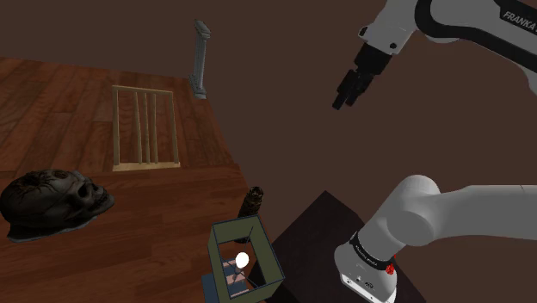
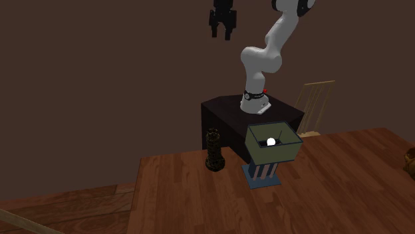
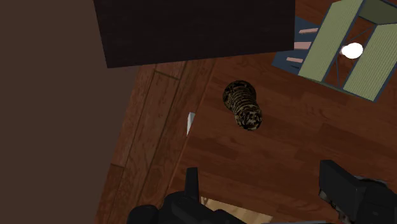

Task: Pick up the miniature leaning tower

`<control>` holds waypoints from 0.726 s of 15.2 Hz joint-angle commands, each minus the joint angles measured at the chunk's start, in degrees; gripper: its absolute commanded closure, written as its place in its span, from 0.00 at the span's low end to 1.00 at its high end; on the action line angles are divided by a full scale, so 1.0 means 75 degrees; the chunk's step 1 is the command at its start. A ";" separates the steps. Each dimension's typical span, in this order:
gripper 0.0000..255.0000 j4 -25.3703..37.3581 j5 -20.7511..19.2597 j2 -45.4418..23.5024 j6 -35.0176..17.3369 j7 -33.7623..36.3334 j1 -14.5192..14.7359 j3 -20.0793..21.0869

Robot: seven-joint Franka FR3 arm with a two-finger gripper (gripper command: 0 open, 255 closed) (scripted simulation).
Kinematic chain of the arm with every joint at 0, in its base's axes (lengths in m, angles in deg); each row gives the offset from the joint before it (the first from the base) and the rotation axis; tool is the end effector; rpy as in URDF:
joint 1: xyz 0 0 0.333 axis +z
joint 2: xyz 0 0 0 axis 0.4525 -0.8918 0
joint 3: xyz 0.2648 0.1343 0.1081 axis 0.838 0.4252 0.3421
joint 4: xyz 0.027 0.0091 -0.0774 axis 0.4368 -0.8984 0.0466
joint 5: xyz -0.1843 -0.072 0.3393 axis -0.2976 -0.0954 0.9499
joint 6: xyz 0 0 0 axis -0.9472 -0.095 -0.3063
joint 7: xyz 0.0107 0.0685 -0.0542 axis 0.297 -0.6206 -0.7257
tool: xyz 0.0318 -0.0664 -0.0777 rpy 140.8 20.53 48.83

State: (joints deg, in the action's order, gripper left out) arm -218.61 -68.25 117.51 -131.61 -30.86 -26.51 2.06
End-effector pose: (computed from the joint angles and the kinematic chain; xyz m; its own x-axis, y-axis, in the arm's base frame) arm 0.2901 -0.0005 0.6354 0.9964 -0.0377 0.0758 -0.0346 -0.9985 -0.0425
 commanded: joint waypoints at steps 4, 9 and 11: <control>0.00 -0.0601 0.0090 -0.0178 -0.0678 0.0101 0.0041 0.0121; 0.00 -0.1442 0.0248 -0.0684 -0.1857 0.0259 0.0125 0.0330; 0.00 -0.1718 0.0313 -0.0965 -0.2347 0.0319 0.0162 0.0417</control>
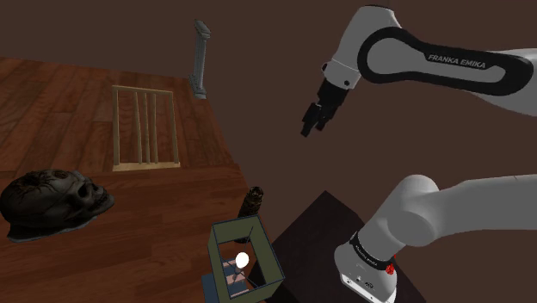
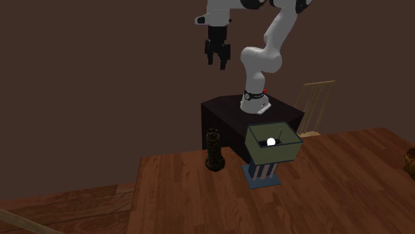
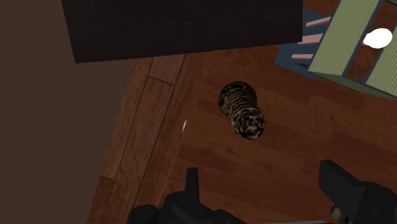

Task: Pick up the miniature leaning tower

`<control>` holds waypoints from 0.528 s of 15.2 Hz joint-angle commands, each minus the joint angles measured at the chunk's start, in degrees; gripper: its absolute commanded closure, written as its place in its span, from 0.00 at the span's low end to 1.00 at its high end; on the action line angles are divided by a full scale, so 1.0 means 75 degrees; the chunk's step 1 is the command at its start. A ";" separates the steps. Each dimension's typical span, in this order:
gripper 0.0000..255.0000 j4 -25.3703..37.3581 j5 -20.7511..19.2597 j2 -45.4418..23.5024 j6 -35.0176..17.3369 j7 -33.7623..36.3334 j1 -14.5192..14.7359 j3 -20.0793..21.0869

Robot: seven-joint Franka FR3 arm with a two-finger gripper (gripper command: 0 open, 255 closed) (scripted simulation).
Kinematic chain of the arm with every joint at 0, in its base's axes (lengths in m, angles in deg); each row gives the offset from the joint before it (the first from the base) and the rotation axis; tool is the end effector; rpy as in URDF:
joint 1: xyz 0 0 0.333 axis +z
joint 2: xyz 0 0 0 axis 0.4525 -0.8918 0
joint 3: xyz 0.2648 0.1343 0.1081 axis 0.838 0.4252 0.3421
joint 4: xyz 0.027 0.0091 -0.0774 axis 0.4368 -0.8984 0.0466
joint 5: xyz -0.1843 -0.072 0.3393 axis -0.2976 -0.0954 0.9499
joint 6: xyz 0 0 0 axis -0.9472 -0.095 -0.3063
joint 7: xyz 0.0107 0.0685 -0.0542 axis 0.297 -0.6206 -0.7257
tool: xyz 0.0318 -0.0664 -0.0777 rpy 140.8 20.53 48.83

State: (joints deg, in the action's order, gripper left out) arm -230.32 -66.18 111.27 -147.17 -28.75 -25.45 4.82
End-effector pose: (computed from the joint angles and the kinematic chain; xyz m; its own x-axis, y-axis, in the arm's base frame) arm 0.3372 0.0273 0.5283 0.9989 -0.0356 0.0321 -0.0341 -0.9984 -0.0445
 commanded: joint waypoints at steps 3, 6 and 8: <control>0.00 -0.0502 0.0133 -0.0641 -0.1027 0.0125 0.0081 0.0178; 0.00 -0.0760 0.0225 -0.1253 -0.1800 0.0210 0.0143 0.0309; 0.00 -0.0880 0.0281 -0.1718 -0.2320 0.0266 0.0183 0.0396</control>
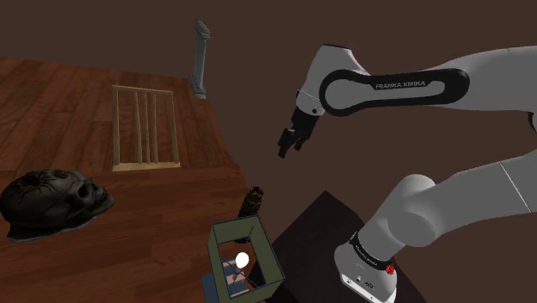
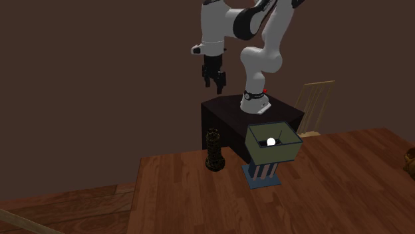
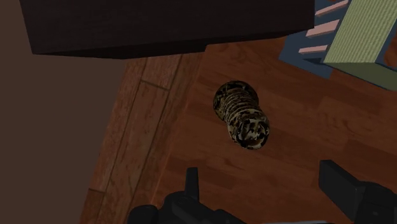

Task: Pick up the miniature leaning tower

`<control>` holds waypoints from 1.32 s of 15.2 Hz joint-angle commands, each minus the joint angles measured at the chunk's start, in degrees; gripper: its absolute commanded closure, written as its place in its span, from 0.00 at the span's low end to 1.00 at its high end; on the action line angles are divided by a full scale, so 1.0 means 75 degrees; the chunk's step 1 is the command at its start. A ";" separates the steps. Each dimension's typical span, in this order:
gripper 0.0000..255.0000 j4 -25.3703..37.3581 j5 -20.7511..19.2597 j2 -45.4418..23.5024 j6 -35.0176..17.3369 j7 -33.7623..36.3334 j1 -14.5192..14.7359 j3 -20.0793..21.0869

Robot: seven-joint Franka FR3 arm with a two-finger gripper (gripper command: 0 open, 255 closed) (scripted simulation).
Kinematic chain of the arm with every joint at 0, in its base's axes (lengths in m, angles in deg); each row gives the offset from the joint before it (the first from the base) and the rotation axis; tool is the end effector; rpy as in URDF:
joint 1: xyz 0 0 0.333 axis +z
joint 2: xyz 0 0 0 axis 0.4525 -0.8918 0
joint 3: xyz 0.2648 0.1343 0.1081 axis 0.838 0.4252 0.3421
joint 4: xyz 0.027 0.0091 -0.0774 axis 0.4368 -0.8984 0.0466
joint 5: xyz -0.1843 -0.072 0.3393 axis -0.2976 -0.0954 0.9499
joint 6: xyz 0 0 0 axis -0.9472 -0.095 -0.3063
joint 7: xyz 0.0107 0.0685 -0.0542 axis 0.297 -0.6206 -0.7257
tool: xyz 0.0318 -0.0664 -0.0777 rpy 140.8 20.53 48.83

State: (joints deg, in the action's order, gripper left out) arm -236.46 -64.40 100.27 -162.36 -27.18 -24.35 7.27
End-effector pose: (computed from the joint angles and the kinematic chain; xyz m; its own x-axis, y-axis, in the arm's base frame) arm 0.3745 0.0508 0.4313 0.9994 -0.0347 -0.0045 -0.0349 -0.9983 -0.0464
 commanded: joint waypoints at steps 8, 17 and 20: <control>0.00 -0.0117 0.0174 -0.2487 -0.2328 0.0302 0.0176 0.0393; 0.00 0.0311 0.0039 -0.4739 -0.3945 0.0589 0.0285 0.0559; 0.00 0.0308 0.0000 -0.5070 -0.4277 0.0600 0.0294 0.0548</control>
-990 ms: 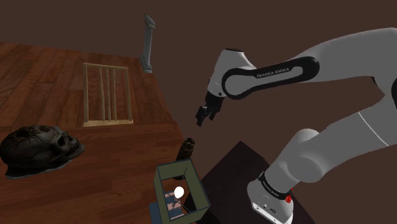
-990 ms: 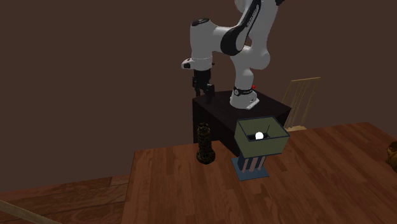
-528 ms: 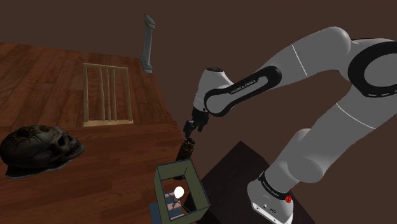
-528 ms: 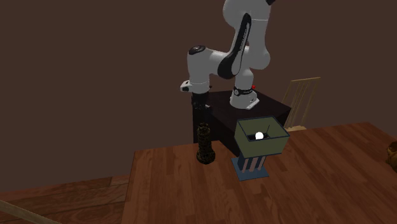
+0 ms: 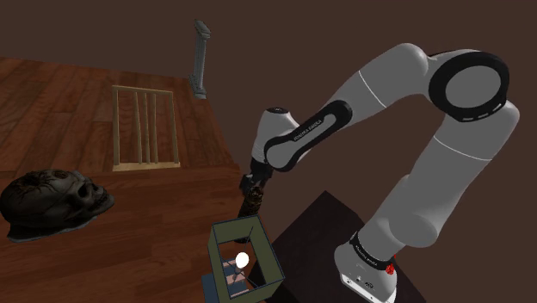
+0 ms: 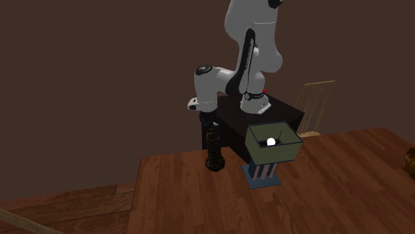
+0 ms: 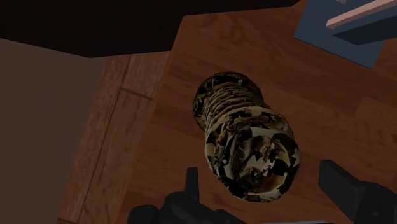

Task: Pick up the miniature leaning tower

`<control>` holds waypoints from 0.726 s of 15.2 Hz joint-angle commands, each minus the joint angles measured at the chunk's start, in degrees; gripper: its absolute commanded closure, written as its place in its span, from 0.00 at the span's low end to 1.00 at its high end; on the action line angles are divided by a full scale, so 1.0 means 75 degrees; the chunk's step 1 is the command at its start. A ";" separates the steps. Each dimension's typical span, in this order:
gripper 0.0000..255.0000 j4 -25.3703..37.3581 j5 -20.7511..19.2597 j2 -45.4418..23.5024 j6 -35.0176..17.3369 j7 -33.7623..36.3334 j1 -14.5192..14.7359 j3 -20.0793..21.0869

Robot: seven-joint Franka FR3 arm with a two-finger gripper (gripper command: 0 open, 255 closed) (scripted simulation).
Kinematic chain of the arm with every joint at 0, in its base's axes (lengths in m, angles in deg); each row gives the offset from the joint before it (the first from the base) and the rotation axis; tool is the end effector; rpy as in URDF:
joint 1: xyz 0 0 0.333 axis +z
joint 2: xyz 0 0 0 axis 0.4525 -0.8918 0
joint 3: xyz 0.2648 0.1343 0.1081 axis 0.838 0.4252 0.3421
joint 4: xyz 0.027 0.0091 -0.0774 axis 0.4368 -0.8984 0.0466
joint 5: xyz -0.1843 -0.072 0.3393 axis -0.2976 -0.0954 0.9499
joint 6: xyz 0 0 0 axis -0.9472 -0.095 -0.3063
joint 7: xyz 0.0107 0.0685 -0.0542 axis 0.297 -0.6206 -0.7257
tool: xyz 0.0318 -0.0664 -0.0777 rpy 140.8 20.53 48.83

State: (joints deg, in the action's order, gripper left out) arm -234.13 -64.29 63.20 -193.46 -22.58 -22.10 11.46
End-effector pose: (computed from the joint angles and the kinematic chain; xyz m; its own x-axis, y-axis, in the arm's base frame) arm 0.4367 0.1035 0.2208 0.9967 -0.0315 -0.0741 -0.0353 -0.9981 -0.0503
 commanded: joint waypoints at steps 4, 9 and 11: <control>0.00 0.0009 -0.0052 -0.0420 -0.0411 -0.0001 0.0004 -0.0025; 1.00 0.0010 -0.0051 -0.0415 -0.0406 0.0001 0.0005 -0.0024; 1.00 -0.0003 -0.0048 -0.0404 -0.0408 0.0001 0.0005 -0.0022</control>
State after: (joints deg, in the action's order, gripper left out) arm -234.06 -64.67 60.25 -196.51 -22.58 -22.08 11.26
